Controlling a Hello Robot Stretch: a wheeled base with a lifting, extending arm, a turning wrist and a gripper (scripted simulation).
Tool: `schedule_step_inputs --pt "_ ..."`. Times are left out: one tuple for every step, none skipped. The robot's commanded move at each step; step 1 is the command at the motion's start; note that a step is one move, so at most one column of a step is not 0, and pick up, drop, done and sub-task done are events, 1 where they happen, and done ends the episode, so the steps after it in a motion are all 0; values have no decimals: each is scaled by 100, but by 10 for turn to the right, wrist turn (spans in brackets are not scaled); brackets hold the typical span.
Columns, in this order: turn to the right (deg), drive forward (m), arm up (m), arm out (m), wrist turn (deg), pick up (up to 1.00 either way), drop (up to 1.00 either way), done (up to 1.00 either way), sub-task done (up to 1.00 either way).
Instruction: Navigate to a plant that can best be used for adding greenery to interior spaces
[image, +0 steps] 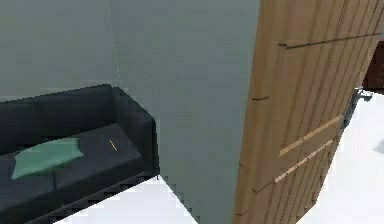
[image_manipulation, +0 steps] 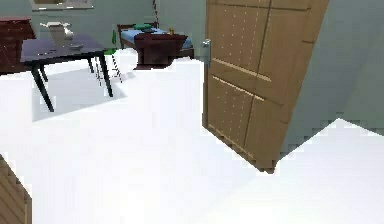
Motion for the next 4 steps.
schedule_step_inputs --pt "90 0 0 0 0 0 0 0 0" --pt "0 10 0 0 0 0 0 0 0" --pt "-450 0 0 0 0 0 0 0 0" --pt "-420 0 0 0 0 0 0 0 0"
